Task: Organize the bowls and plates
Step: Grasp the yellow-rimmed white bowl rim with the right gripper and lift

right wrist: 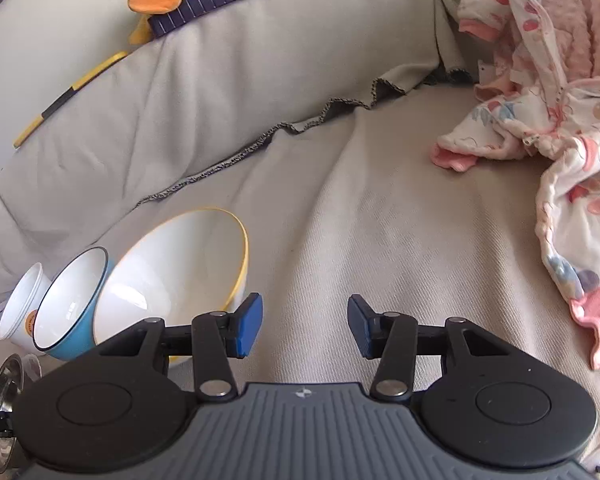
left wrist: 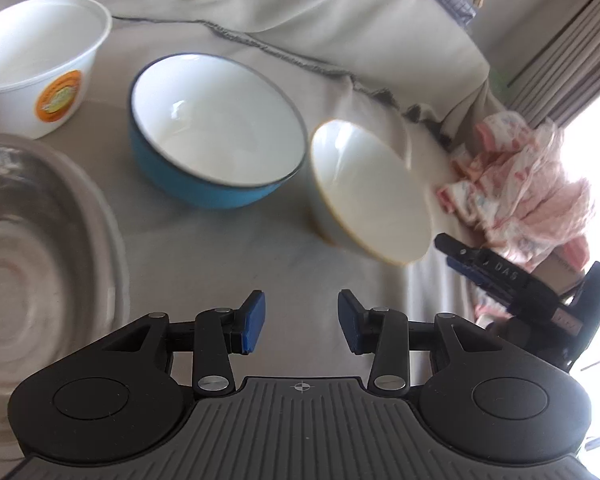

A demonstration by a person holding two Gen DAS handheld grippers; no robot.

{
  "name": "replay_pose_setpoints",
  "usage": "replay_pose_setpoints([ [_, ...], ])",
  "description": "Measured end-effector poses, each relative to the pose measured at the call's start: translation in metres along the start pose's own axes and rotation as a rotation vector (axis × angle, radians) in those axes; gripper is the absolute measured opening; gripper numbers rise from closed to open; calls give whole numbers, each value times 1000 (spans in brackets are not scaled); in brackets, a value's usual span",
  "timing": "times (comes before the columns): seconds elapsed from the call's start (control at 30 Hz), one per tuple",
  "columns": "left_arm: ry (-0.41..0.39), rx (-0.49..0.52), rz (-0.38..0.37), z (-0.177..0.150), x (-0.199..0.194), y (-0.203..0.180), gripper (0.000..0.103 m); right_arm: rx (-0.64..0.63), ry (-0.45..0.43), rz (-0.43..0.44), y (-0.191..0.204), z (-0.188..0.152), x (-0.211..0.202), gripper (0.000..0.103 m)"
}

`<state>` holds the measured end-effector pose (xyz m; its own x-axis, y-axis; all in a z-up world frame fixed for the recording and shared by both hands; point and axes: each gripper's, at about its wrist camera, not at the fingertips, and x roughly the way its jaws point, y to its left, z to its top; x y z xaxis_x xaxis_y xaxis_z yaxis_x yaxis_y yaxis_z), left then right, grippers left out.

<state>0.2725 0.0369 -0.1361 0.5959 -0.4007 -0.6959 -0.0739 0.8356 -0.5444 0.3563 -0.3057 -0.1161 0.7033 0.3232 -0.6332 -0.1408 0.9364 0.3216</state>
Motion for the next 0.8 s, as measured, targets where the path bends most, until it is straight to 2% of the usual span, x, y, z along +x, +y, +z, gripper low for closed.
replay_pose_setpoints([
  [0.07, -40, -30, -42, 12, 7, -7, 44, -11, -38, 23, 3, 12, 3, 47],
  [0.13, -71, -43, -28, 23, 21, -13, 44, -15, -41, 58, 5, 25, 17, 47],
  [0.23, -106, -70, -19, 33, 38, -17, 44, 8, 20, 84, 6, 39, 54, 47],
  [0.33, -137, -69, 15, 37, 54, -22, 44, 54, 100, 167, 5, 45, 86, 47],
  [0.37, -125, -68, 25, 38, 60, -23, 39, 70, 122, 201, 5, 45, 94, 45],
  [0.43, -99, -64, 33, 41, 75, -26, 39, 73, 151, 235, 8, 42, 100, 37],
  [0.5, -81, -67, 39, 41, 80, -28, 39, 35, 167, 237, 15, 36, 97, 23],
  [0.53, -81, -62, 39, 40, 78, -28, 39, 15, 171, 238, 20, 32, 92, 21],
  [0.63, -58, -49, 34, 32, 69, -24, 39, -46, 161, 204, 31, 20, 74, 22],
  [0.8, -15, 0, 53, 4, 40, -12, 39, -114, 205, 206, 50, -9, 42, 23],
])
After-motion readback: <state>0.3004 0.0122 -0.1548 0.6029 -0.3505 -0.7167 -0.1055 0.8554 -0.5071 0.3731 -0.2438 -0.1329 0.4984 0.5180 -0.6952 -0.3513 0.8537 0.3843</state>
